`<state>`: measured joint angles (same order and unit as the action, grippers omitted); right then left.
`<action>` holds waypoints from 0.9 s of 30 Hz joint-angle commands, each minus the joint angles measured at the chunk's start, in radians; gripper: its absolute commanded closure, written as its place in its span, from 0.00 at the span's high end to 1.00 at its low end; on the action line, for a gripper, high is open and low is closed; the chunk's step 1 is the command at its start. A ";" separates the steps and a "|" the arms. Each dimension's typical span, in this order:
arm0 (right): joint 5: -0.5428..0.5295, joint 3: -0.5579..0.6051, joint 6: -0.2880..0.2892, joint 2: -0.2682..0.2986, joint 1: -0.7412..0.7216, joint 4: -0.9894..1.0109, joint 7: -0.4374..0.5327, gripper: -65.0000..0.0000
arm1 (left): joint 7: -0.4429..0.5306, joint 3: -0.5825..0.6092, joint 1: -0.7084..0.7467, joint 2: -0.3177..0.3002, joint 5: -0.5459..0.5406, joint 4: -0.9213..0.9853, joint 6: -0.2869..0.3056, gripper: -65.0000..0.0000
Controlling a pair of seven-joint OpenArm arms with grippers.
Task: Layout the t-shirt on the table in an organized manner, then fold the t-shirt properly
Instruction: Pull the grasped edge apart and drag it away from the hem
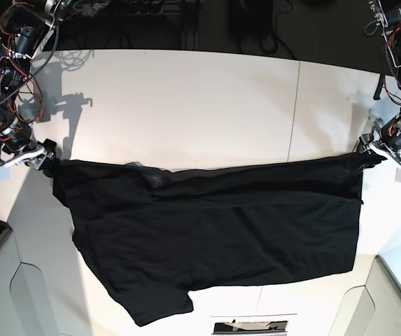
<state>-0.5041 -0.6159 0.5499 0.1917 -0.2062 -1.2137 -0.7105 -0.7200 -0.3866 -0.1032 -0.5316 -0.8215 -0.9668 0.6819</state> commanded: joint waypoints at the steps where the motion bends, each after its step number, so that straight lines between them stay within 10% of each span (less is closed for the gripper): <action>1: -0.021 0.005 0.004 0.007 -0.028 -0.006 0.023 0.62 | -0.007 0.009 -0.013 -0.013 0.013 -0.014 0.002 0.51; 8: -0.015 0.071 0.004 -0.010 -0.069 0.037 0.041 0.62 | 0.051 0.017 -0.021 0.008 0.060 -0.014 -0.010 0.48; 12: 0.005 0.105 0.004 -0.013 -0.085 0.043 0.061 0.62 | 0.119 0.017 -0.024 0.007 0.117 -0.014 -0.008 0.17; 18: 0.061 0.121 0.004 -0.012 -0.087 0.043 0.108 0.00 | 0.155 0.017 -0.027 0.006 0.156 -0.014 0.013 0.00; 27: 0.016 0.088 0.004 0.012 -0.047 -0.060 -0.040 0.00 | -0.044 0.017 -0.003 -0.032 0.024 -0.084 0.016 0.00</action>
<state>-0.4759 -0.5201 0.5507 0.1810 -0.2363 -1.2552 -0.7734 -0.7811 -0.3653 -0.0944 -0.5392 -0.7841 -1.0359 0.6884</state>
